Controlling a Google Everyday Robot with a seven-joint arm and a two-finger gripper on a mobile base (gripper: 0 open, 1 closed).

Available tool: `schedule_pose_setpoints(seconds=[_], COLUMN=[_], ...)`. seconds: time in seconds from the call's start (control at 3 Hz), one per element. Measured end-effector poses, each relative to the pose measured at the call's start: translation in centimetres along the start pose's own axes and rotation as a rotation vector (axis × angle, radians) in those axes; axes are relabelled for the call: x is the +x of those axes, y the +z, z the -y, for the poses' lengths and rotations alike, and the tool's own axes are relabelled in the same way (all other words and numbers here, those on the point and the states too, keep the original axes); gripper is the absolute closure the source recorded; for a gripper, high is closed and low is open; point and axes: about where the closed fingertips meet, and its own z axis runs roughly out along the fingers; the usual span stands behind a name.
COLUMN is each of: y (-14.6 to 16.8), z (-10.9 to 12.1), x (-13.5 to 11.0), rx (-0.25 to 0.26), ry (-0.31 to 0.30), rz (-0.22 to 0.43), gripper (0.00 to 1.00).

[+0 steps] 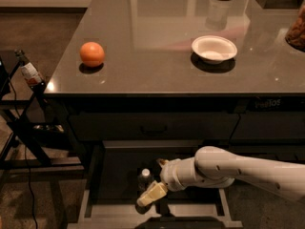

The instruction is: Pick water bottle from middle drawer and place on counter

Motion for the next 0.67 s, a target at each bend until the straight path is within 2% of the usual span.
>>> schedule_pose_setpoints(seconds=[0.67], y=[4.3], z=[1.4], x=[0.7], rx=[-0.032], ry=[0.007], rz=[0.029], gripper=[0.0])
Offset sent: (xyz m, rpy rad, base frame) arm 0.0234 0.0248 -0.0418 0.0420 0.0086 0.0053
